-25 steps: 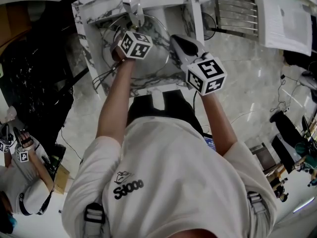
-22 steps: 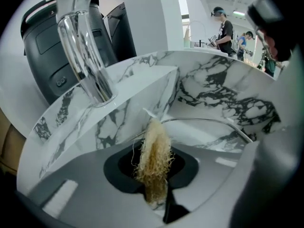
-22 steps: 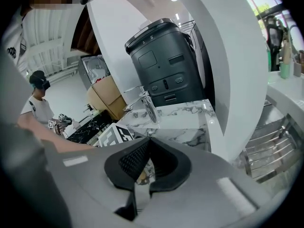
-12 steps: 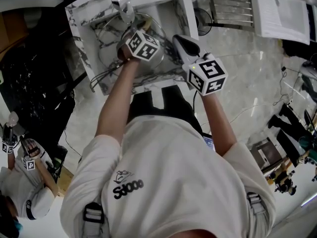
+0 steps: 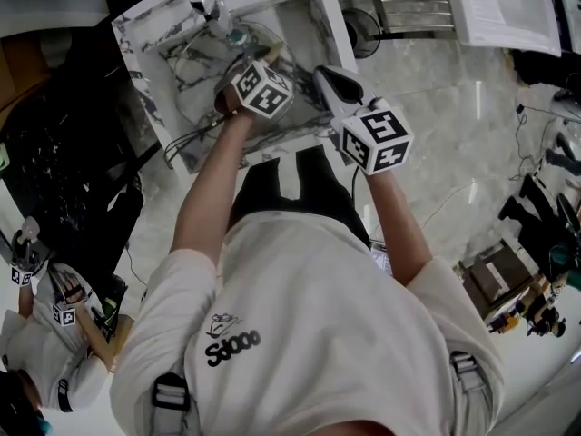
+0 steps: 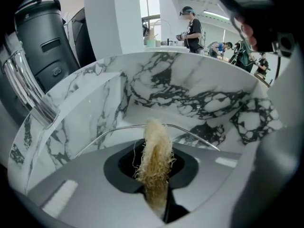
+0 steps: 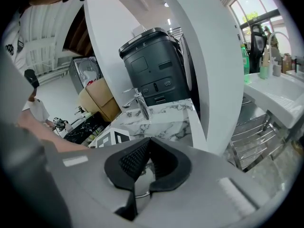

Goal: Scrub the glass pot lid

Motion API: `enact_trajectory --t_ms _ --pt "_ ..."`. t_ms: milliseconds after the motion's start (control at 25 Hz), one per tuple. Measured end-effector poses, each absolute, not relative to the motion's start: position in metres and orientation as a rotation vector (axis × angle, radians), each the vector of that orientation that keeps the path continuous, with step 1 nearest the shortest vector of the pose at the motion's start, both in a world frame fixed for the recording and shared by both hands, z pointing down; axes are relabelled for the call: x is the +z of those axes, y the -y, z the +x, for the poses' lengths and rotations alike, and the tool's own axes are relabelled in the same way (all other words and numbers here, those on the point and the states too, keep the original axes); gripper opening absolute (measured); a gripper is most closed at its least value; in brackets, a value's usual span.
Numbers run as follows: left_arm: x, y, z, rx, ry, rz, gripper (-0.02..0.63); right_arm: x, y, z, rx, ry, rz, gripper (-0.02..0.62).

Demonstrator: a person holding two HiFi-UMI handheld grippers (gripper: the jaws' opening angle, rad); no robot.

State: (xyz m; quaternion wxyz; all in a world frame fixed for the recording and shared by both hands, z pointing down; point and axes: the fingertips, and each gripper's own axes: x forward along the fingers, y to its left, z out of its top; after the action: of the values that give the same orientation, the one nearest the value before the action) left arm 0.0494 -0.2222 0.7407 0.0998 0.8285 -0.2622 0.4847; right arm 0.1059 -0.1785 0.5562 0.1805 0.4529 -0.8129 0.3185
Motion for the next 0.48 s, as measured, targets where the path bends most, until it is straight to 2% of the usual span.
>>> enact_trajectory --t_ms 480 --pt "0.742 0.178 0.06 1.557 0.499 2.551 0.064 0.552 0.149 0.098 0.907 2.264 1.349 0.003"
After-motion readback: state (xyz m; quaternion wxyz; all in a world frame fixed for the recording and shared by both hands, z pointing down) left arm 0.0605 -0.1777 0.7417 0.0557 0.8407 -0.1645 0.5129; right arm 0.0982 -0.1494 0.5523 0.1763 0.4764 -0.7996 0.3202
